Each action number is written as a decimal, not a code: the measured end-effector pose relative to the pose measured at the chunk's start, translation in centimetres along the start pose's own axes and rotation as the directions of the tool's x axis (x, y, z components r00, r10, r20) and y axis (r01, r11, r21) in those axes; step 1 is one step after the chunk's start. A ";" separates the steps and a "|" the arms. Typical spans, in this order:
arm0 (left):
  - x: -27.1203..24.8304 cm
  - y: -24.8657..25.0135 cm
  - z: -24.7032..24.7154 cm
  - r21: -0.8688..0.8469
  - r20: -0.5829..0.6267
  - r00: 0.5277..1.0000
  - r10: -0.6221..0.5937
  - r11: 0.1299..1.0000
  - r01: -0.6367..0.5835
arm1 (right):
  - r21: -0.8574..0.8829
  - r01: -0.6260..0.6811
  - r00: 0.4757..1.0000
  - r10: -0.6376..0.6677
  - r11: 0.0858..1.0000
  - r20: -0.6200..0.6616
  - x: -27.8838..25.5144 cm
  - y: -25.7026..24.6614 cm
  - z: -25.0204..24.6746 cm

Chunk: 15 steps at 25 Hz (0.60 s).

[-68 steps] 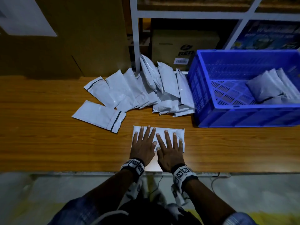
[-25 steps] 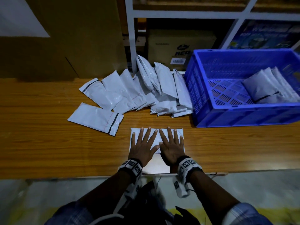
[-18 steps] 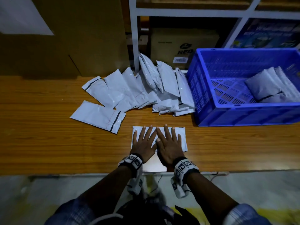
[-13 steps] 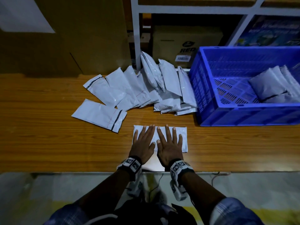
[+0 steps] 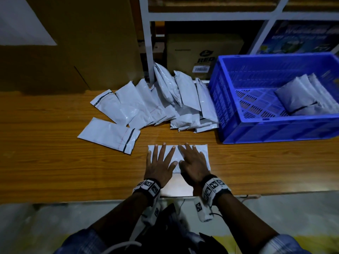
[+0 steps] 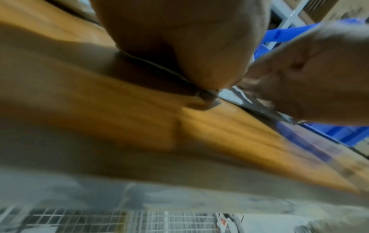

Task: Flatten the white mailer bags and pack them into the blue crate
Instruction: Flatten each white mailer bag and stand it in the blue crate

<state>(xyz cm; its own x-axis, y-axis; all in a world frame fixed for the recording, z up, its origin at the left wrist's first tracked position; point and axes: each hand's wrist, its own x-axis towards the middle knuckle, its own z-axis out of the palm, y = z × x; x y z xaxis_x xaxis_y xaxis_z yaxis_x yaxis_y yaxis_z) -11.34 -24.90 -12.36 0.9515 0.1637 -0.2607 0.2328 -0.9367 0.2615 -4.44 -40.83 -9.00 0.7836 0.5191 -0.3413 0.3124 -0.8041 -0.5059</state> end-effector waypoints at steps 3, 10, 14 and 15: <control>0.1 -0.2 -0.3 -0.006 0.000 1.000 -0.017 1.000 0.017 | -0.102 -0.072 0.991 0.060 0.992 -0.120 -0.6 0.7 0.0; 0.2 -0.1 -0.2 0.006 -0.010 0.999 -0.032 0.999 0.032 | -0.209 -0.123 0.992 0.112 0.970 -0.065 -0.5 1.2 1.4; -0.6 1.5 -0.2 0.075 -0.130 0.991 0.027 0.997 -0.018 | -0.207 -0.125 0.992 0.123 0.970 -0.023 -0.1 1.5 1.2; -0.8 1.8 0.2 0.081 -0.131 0.991 0.039 0.996 -0.028 | -0.202 -0.126 0.992 0.126 0.971 -0.012 -0.1 1.5 1.2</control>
<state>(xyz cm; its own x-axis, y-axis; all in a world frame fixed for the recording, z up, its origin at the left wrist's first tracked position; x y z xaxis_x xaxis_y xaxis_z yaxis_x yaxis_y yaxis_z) -11.66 -26.80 -11.86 0.9780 0.1661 -0.1266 0.1885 -0.9631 0.1924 -4.66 -41.74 -10.65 0.8230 0.4099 -0.3933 0.3130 -0.9049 -0.2883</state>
